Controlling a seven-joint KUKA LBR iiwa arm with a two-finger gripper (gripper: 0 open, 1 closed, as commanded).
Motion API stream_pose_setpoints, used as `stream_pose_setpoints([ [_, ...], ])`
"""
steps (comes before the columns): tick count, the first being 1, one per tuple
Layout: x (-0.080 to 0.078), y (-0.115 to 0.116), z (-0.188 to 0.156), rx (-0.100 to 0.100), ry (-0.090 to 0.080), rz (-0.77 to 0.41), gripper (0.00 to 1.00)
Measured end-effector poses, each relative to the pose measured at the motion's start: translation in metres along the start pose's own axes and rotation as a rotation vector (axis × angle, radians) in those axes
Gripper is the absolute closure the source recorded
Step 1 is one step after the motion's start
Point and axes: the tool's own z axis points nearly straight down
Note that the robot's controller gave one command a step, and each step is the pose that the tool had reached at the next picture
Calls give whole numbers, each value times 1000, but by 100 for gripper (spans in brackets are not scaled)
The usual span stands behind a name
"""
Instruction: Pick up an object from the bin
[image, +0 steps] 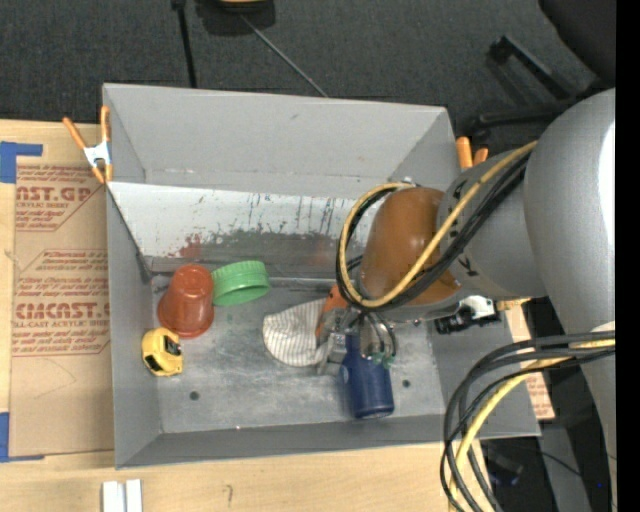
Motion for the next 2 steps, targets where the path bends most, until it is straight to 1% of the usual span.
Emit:
stream_pose_setpoints([
  [1, 19, -16, -21, 0, 3, 113, 100],
  [2, 19, -16, -21, 0, 3, 113, 100],
])
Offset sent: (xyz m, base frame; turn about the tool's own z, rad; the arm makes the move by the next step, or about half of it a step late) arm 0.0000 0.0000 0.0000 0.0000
